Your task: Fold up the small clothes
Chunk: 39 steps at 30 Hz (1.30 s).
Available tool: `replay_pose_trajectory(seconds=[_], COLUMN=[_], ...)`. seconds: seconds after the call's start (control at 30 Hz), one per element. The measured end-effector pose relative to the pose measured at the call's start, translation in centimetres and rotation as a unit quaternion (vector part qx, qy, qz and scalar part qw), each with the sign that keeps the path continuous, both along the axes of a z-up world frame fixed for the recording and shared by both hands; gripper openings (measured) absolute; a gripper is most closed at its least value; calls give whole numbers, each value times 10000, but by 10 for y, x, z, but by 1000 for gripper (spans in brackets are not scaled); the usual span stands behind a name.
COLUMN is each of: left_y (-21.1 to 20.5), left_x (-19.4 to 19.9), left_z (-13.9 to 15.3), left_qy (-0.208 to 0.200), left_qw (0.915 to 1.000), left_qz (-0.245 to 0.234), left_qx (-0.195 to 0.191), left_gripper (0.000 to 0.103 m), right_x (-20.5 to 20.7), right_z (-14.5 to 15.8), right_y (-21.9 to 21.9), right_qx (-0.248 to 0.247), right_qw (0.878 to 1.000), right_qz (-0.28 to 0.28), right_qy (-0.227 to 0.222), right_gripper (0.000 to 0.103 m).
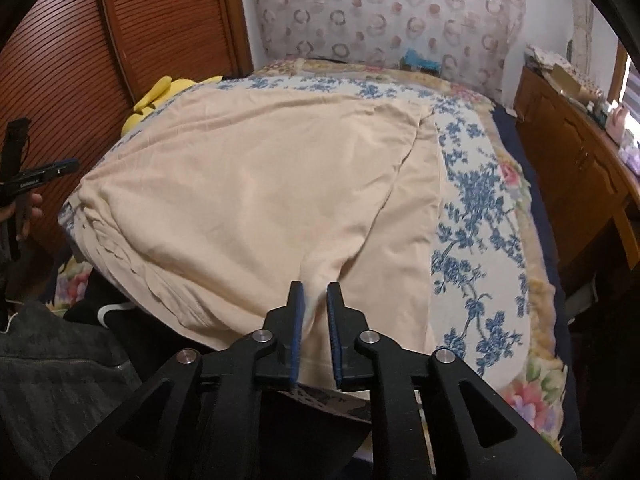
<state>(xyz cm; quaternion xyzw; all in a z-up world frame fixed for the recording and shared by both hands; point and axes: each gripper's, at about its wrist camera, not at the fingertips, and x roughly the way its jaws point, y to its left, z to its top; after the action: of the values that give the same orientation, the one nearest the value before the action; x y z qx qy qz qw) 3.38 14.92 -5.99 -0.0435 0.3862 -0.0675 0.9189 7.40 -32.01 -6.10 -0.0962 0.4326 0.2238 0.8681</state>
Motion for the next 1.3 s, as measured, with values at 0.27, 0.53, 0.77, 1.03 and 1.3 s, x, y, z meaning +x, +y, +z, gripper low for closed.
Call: replay_pose_trajectory(seconds=[0.27, 0.53, 0.77, 1.03, 1.3], left_y=[6, 5, 3, 3, 5], left_x=[17, 19, 18, 13, 11], left_z=[-27, -47, -49, -49, -49], left_qy=[375, 496, 336, 209, 180], left_qw=[9989, 9979, 9979, 9982, 9983], left_qz=[193, 312, 391, 409, 462], left_qx=[194, 290, 391, 382, 322], left_gripper=[61, 61, 62, 62, 62], right_x=[10, 34, 51, 53, 50], right_z=[6, -7, -30, -52, -56], right_y=[16, 48, 78, 87, 83], right_qx=[-15, 120, 113, -13, 112], right_qw=[9994, 9985, 9987, 9989, 9981], right_qz=[72, 191, 297, 246, 72], right_qy=[-338, -500, -393, -392, -595], right_gripper=[35, 36, 36, 39, 49])
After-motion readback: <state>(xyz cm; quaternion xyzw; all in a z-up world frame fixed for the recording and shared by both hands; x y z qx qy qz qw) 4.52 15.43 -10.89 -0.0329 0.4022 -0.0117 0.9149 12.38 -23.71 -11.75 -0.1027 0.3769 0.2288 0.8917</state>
